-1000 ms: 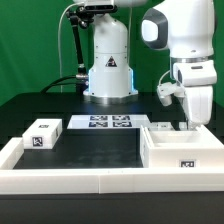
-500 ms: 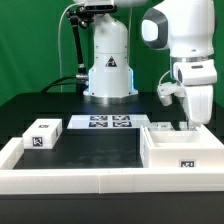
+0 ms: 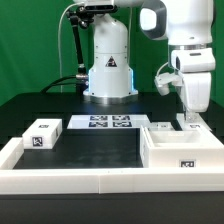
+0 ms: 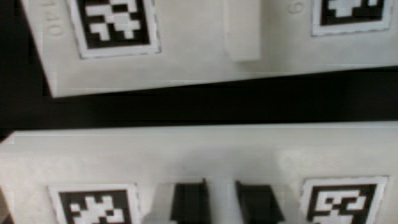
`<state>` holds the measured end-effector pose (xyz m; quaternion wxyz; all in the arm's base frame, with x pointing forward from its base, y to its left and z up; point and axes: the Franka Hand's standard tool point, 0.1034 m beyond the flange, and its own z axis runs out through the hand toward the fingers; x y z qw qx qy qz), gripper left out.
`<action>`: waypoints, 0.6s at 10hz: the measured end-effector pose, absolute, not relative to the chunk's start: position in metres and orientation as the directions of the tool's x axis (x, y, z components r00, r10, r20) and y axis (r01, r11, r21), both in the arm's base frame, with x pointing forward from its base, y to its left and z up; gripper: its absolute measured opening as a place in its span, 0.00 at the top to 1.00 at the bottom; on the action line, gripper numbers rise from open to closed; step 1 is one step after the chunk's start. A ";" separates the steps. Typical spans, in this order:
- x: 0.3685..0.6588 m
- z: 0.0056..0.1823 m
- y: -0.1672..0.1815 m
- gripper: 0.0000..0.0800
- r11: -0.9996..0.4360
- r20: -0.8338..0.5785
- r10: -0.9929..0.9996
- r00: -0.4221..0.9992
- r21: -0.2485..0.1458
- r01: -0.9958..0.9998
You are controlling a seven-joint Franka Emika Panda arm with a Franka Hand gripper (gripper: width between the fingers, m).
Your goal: Assemble cabinet
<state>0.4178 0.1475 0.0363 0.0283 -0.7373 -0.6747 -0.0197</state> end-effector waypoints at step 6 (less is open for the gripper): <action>0.428 0.041 0.124 0.91 -0.113 0.062 0.992 0.113 -0.013 0.994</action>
Offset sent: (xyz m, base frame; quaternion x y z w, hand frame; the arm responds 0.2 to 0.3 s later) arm 0.0107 -0.0187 0.0114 0.0036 -0.0045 -0.0195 0.9998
